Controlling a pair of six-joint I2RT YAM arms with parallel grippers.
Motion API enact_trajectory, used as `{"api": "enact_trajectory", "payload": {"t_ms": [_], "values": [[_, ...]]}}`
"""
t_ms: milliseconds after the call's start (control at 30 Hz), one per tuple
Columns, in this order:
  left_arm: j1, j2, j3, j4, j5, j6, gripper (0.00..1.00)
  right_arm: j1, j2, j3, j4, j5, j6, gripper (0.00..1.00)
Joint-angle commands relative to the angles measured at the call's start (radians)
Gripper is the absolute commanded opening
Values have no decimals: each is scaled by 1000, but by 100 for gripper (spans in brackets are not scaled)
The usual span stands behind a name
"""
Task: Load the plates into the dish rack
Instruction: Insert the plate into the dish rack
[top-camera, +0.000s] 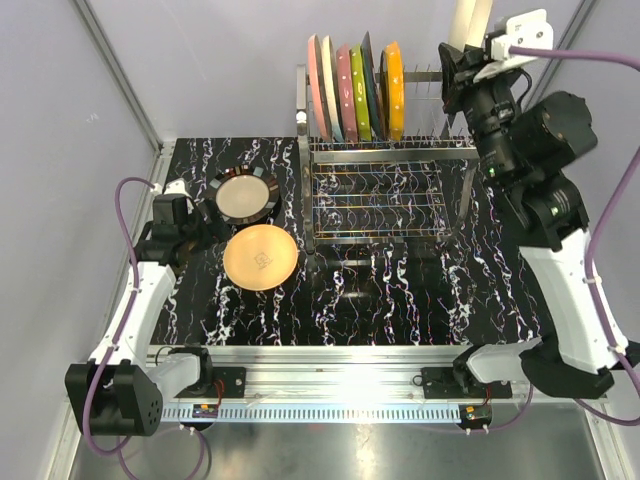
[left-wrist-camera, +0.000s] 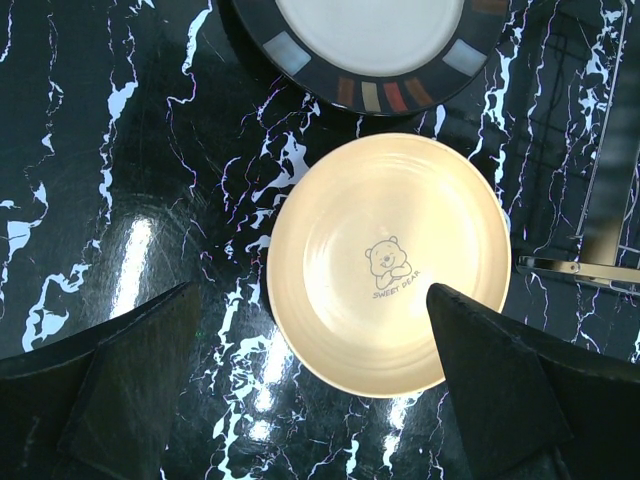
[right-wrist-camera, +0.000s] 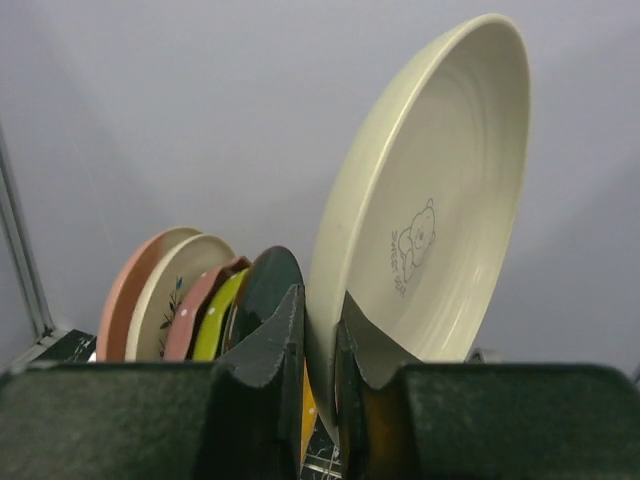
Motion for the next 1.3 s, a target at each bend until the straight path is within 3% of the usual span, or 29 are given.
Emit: {"api": "enact_trajectory", "payload": {"t_ms": [0, 167, 500, 900, 1267], "values": [[5, 4, -6, 25, -4, 14, 99, -140, 21, -9, 0, -256, 194, 8], [5, 17, -9, 28, 35, 13, 99, -370, 54, -12, 30, -566, 417, 10], [5, 57, 3, 33, 63, 11, 99, -482, 125, -73, 124, -841, 619, 8], [5, 73, 6, 30, 60, 17, 99, -599, 143, -179, 182, -1011, 705, 7], [5, 86, 8, 30, 60, 19, 99, -604, 186, -236, 305, -1061, 788, 5]]}}
